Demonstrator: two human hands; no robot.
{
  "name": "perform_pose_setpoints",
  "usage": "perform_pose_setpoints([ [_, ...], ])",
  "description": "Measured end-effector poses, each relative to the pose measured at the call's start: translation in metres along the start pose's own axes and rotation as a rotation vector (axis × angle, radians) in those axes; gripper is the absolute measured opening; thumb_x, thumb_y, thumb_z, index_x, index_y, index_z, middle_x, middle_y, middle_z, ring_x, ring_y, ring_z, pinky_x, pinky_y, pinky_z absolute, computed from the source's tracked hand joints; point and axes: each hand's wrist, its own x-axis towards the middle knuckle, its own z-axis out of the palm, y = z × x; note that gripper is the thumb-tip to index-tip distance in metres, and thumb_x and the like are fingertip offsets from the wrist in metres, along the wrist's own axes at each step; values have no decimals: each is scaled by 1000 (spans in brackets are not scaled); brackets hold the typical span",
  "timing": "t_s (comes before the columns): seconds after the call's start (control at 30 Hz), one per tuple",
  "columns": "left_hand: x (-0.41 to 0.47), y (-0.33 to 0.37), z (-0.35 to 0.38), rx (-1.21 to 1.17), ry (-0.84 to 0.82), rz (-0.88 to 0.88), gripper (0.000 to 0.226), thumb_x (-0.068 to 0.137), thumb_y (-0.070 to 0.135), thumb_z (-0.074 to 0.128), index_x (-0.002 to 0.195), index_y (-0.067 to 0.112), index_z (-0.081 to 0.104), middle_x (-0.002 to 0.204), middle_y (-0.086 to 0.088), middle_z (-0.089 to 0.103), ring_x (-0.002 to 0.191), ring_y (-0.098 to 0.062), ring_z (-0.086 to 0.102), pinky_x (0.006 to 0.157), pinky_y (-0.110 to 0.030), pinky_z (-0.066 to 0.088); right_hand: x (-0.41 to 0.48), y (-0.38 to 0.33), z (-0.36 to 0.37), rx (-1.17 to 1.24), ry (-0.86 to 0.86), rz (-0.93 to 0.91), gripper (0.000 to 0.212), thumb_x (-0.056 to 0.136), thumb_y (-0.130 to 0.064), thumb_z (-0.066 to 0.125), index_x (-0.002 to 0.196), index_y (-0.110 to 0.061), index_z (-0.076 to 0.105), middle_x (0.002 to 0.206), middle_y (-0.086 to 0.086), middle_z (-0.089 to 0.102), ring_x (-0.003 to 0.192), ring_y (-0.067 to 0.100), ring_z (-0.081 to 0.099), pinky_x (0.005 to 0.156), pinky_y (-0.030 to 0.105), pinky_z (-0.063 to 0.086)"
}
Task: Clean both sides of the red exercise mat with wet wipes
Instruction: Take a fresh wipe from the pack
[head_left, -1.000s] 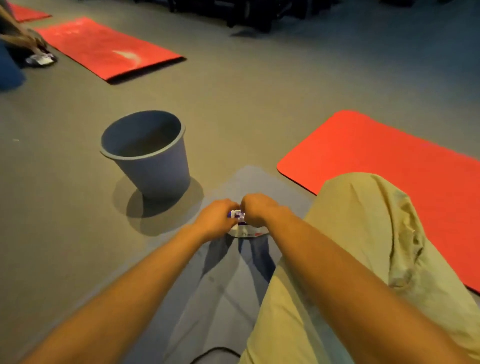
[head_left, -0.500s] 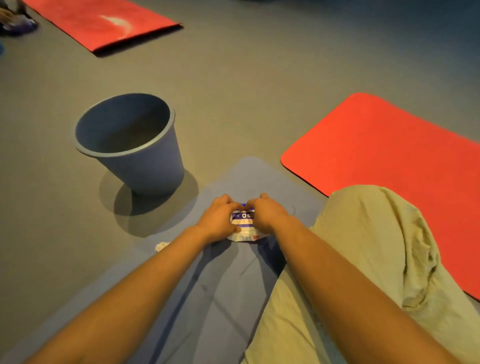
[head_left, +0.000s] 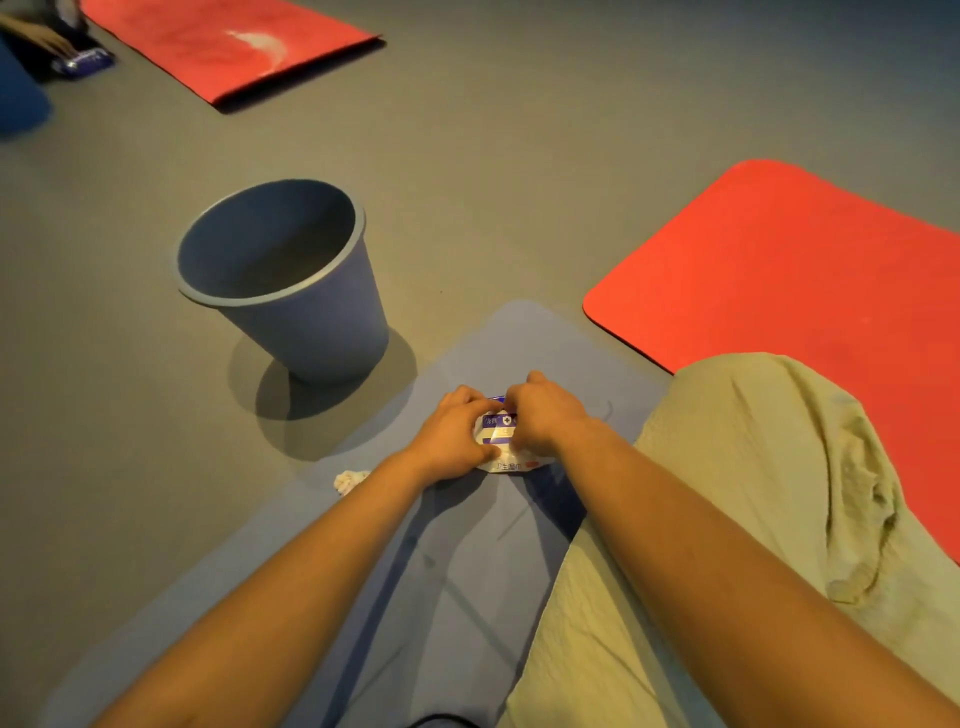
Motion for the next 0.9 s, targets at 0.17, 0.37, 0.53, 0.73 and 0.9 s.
perform_pose_setpoints([
  [0.17,1,-2,0,5,6,-6,70,82,25,85,145,24,55,134,0,48,123,-17,46,104,-30,44,-2,0,-5,-113,2,-99,62,76,-37,83,132,-24,59,119,5,52,105,26,59,86,38,56],
  [0.37,3,-7,1,17,-28,-6,74,81,25,87,147,25,53,135,1,47,123,-17,45,106,-31,44,-2,1,-13,-167,-24,-150,65,74,-43,85,130,-23,59,118,3,55,104,23,58,86,35,55],
  [0.53,4,-4,6,26,2,-13,73,80,25,88,145,24,54,136,0,48,124,-18,46,105,-32,45,-3,0,-8,-201,-4,-184,70,72,-47,84,132,-23,59,116,2,56,101,22,59,85,34,55],
  [0.73,5,-1,8,20,26,-12,77,76,35,89,144,29,53,133,0,51,125,-22,49,106,-38,48,-3,1,-12,-120,-35,-139,66,67,-56,83,120,-23,63,107,0,58,92,20,61,80,33,55],
  [0.9,0,-3,13,-93,93,-88,102,75,20,91,159,23,34,147,-3,50,133,-25,51,109,-43,48,-2,6,-28,-25,115,-21,21,81,-23,74,102,-18,73,97,4,70,84,23,65,72,36,58],
])
